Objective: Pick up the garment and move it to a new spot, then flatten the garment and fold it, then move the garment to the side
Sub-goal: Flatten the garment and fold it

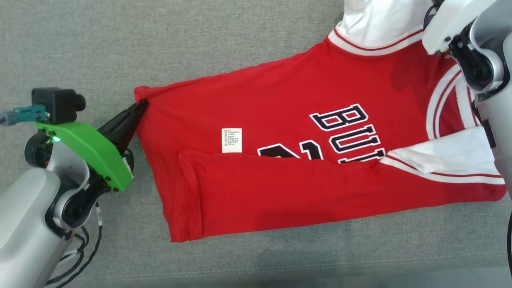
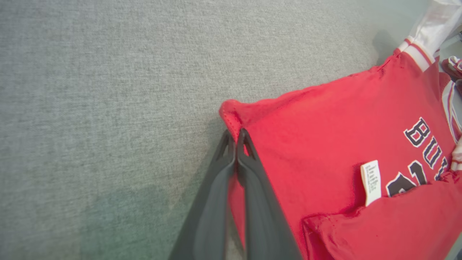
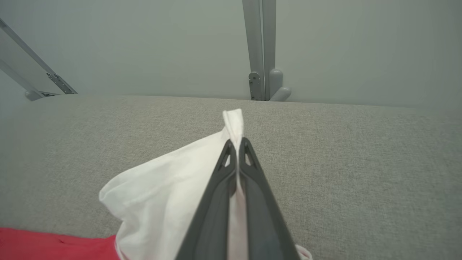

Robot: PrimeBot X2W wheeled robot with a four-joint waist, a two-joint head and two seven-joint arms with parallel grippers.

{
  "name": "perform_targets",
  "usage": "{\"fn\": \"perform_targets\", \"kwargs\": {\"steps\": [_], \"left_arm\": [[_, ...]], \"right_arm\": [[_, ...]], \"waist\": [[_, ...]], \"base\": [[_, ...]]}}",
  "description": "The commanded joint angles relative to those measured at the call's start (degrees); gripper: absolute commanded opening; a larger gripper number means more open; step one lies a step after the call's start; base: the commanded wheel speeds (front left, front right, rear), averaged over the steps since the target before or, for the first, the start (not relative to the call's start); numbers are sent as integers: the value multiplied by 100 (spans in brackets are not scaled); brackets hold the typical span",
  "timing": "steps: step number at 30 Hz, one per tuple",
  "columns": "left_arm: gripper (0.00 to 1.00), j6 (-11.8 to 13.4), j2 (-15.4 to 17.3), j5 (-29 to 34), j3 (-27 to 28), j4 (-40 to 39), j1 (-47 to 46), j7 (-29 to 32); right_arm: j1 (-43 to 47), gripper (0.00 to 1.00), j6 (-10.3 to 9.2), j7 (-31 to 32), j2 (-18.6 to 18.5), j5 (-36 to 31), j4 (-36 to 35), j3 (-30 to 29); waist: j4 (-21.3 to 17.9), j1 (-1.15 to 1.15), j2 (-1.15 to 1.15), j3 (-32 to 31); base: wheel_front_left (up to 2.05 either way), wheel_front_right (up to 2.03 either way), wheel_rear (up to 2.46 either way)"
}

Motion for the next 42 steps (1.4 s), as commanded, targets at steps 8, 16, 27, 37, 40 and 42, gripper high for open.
{"fn": "perform_targets", "kwargs": {"steps": [8,16,27,37,40,42], "left_arm": [[0,468,625,-69,175,-984,1443,-611],[0,822,710,-530,343,-1699,2631,-1086],[100,1014,552,-546,173,-1721,3320,-1351],[100,2020,191,738,1310,-1302,3911,-2429],[100,2075,-241,1507,2124,-1576,4230,-2419],[100,1968,-508,1941,2427,-1705,4304,-2420]], "right_arm": [[2184,0,-8,170,-395,706,-1802,-68],[3803,0,-7,248,-33,554,-2518,-747],[4225,100,-7,-16,443,-374,-1759,-971],[4223,100,-7,-161,395,-685,-1887,-1703],[4172,100,-7,57,386,-782,-2109,-1890],[4097,100,-7,232,406,-919,-2176,-1912]], "waist": [[-844,-1,52,-934],[-1019,-1,52,-1187],[-1046,-1,52,-1332],[-813,-1,52,-1602],[-676,-1,52,-1636],[-585,-1,52,-1638]], "base": [[0,0,0],[0,0,0],[0,0,0],[0,0,0],[0,0,0],[0,0,0]]}}
